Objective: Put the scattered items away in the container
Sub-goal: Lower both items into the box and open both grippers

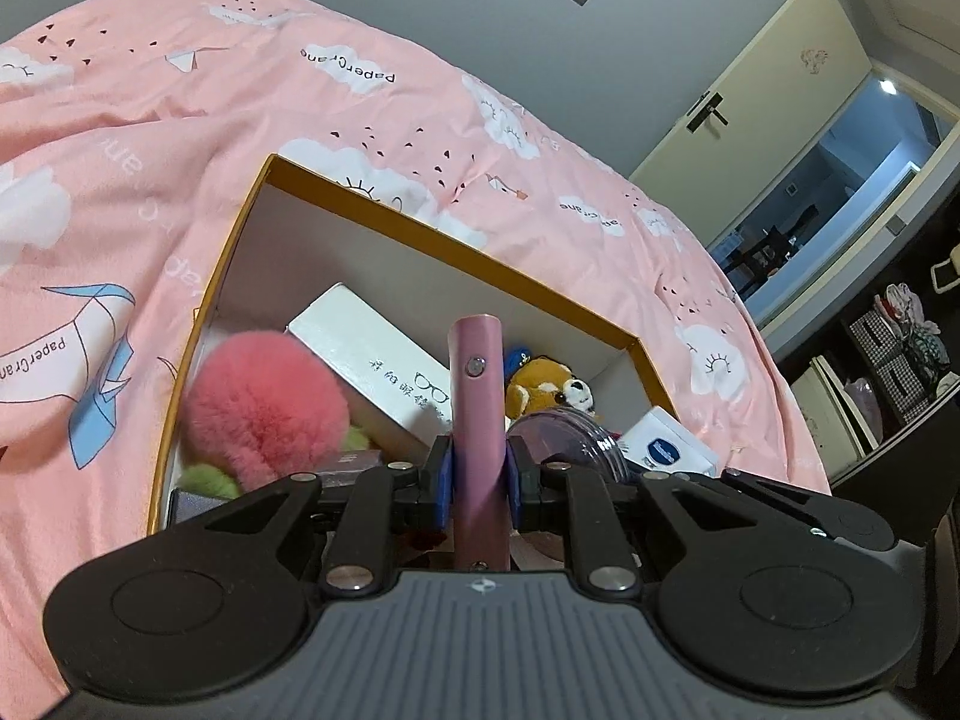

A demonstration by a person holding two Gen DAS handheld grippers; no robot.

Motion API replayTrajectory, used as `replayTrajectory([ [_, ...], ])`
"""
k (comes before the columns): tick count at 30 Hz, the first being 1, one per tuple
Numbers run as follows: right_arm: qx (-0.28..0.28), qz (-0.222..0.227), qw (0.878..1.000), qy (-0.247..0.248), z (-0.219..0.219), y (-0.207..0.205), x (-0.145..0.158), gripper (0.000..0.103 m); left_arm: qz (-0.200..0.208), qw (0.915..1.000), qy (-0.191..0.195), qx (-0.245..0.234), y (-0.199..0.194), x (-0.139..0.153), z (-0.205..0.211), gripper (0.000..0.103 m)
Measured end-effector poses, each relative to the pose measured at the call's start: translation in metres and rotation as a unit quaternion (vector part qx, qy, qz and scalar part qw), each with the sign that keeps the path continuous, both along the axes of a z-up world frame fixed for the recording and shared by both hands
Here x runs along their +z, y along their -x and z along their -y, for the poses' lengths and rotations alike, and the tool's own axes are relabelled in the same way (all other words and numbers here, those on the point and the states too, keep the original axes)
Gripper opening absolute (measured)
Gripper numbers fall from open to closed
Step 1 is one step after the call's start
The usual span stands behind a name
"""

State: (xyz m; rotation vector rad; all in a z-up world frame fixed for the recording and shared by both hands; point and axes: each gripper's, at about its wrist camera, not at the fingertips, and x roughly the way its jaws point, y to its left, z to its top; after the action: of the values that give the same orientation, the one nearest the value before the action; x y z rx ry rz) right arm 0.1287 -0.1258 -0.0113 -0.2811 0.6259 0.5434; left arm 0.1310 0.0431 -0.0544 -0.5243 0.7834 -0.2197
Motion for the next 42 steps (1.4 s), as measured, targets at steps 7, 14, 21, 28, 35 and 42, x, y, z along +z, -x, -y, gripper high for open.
replayTrajectory([
  [7, 0.001, 0.004, 1.0, 0.003, -0.004, 0.0, -0.001, 0.014, -0.01, 0.9998, -0.013, 0.009, 0.003, 0.002, -0.002, 0.021],
  [14, 0.005, 0.007, 1.0, 0.006, -0.008, 0.002, -0.001, 0.014, -0.008, 0.9988, -0.04, 0.026, 0.01, 0.011, -0.003, 0.03],
  [21, 0.006, 0.008, 1.0, 0.009, -0.009, 0.002, -0.001, 0.014, 0.002, 0.9985, -0.04, 0.037, 0.016, 0.02, -0.012, 0.031],
  [28, 0.008, 0.008, 1.0, 0.008, -0.011, 0.001, 0.0, 0.014, 0.012, 0.9976, -0.045, 0.052, 0.019, 0.028, -0.026, 0.031],
  [35, 0.024, 0.009, 1.0, 0.014, -0.018, 0.004, 0.001, 0.014, 0.002, 0.9969, -0.068, 0.041, 0.017, 0.021, -0.02, 0.028],
  [42, 0.029, -0.001, 0.999, 0.022, -0.019, 0.001, -0.002, 0.015, 0.006, 0.996, -0.079, 0.041, 0.017, 0.021, -0.017, 0.027],
])
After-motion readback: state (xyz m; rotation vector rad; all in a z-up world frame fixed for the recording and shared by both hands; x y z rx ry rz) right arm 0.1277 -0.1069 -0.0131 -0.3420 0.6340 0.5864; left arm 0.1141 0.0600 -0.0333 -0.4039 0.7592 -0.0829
